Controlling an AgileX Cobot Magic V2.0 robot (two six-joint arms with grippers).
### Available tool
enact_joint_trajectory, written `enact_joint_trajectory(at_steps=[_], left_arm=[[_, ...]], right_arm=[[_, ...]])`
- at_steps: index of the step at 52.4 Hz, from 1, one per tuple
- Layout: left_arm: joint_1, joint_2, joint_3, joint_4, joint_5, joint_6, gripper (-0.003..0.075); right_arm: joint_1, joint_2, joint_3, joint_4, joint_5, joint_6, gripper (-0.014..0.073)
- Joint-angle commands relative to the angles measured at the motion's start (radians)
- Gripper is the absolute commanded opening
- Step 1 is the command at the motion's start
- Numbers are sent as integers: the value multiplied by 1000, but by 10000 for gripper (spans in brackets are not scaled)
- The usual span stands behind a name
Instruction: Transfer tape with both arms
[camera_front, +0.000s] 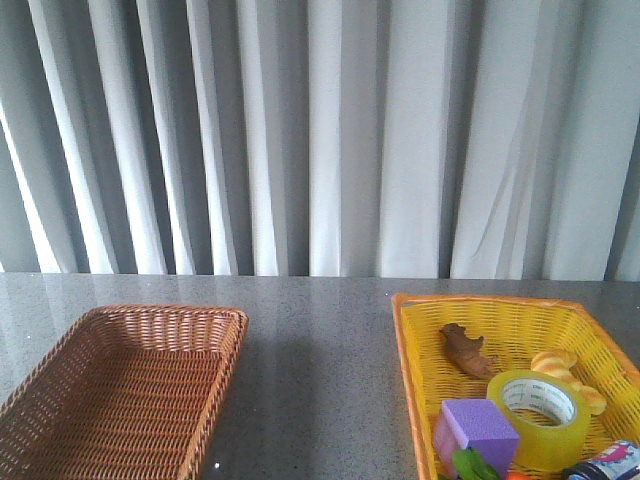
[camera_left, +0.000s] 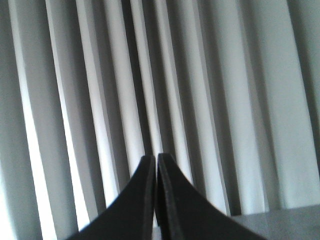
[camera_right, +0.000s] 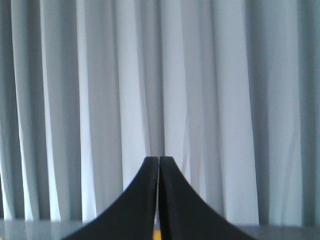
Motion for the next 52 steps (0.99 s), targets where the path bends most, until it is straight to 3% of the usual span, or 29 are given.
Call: enact_joint_trajectory(at_steps=[1,8,19,27,40,46,52], left_arm=[[0,182,-122,-6,18,2,-6],[0,393,-244,-6,81,1,-6],[0,570,-270,-6,-16,0,-6],[0,577,-270,-16,-13,-43,-6],[0,558,-284,-50,49,-45,10],[0,558,-331,-104,141,-44,68],[0,558,-388,-119,179,-43,194]], right_arm=[[-2,192,-111,-13,75,0,-5],[-2,418,-192,35,141,0,-5],[-2,624,-197,78,95,0,-5],[-2,638,-197,77,46,0,-5],[-2,622,-198,38,89,-24,18],[-2,622,-242,39,207,-46,93],[-2,622,-291,49,276,-70,220]])
